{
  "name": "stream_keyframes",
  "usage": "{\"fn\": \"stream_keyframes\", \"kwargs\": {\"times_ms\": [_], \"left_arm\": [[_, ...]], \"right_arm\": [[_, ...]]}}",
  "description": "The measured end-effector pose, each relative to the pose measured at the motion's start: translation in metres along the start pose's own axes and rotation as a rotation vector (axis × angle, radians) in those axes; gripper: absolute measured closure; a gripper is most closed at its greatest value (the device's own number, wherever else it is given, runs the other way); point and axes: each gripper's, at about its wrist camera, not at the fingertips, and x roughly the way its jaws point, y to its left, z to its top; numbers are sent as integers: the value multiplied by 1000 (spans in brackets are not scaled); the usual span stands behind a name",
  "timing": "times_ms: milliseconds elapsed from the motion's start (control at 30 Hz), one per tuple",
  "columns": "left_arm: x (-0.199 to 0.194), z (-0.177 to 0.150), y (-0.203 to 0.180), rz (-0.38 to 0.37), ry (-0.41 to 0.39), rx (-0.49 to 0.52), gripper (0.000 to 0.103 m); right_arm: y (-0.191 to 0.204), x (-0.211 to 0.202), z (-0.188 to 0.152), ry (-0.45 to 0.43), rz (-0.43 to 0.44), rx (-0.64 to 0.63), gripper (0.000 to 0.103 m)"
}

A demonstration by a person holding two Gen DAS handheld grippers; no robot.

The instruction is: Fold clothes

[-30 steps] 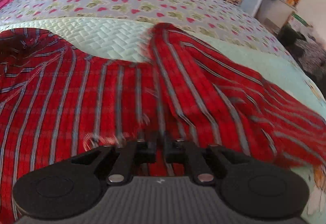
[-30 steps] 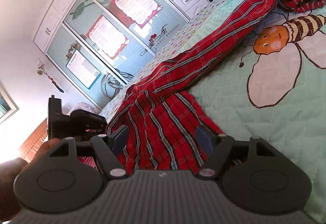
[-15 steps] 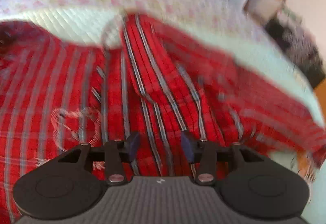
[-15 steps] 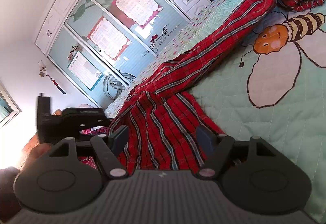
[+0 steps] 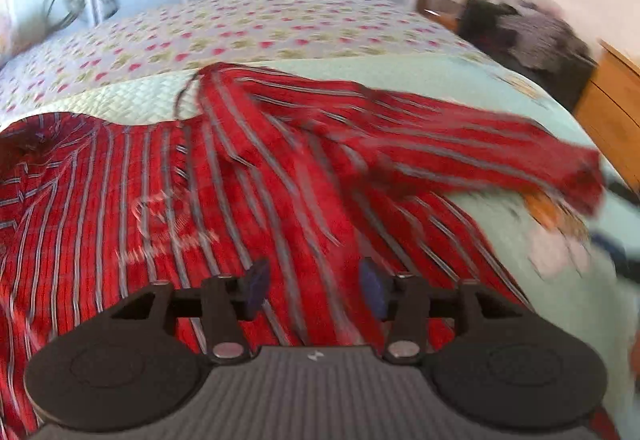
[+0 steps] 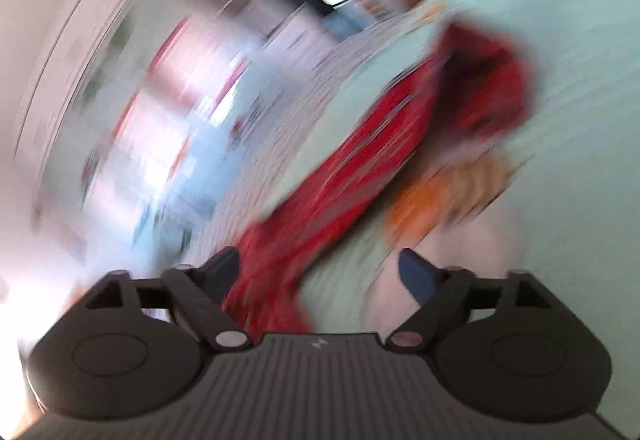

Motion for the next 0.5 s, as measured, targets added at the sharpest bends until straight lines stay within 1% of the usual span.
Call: {"fn": "stream_keyframes", "kwargs": {"times_ms": [33,67,133,267,367,433,500], "left_arm": [[-8,-10,-9,-22,7,4,47],[-16,-19,-18,-44,15,8,47],[-29,-35,-32,-97,36,3,47],[-37,-60,-46,-157,116,-46,46],[-39,-73,-45,-169,162,-93,46],[-38,-79,-44,-161,185,-123,46],[-39,-80,-47,-156,191,-125,46]], "right_arm": [[-7,-1,16,-10,-59,9,15],[-11,-1,28,-10,-88,0,14],[-14,-3,46,-15,-126,-33,14],[-13,-8,66,-57,-194,-110,14],[-18,2,73,-37,-302,-203,14],[-16,11,71,-14,-343,-312,14],[-13,18,70,-6,-378,-423,15]]}}
